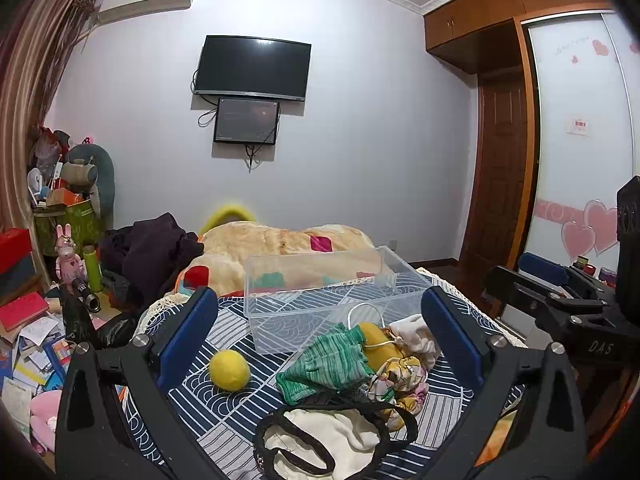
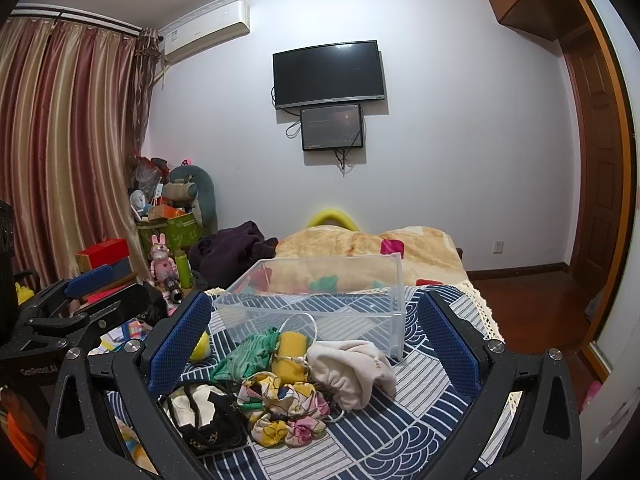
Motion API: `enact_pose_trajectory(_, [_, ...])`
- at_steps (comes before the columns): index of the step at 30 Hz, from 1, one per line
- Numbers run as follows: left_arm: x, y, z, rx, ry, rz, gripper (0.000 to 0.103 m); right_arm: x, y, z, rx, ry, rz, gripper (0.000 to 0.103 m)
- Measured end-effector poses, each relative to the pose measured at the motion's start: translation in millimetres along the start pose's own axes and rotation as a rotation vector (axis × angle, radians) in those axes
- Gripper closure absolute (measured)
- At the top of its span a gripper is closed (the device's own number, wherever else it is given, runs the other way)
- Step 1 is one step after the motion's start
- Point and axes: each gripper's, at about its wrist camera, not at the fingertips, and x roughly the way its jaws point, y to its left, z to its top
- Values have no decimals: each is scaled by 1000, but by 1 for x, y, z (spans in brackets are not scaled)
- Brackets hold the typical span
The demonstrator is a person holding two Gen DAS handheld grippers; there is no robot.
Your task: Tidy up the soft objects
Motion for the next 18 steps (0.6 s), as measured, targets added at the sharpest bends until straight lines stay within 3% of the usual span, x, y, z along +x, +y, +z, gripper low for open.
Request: enact_pose_trajectory(18, [-1, 0, 0, 0, -6, -1, 0, -2, 3, -1, -6, -1, 10, 0])
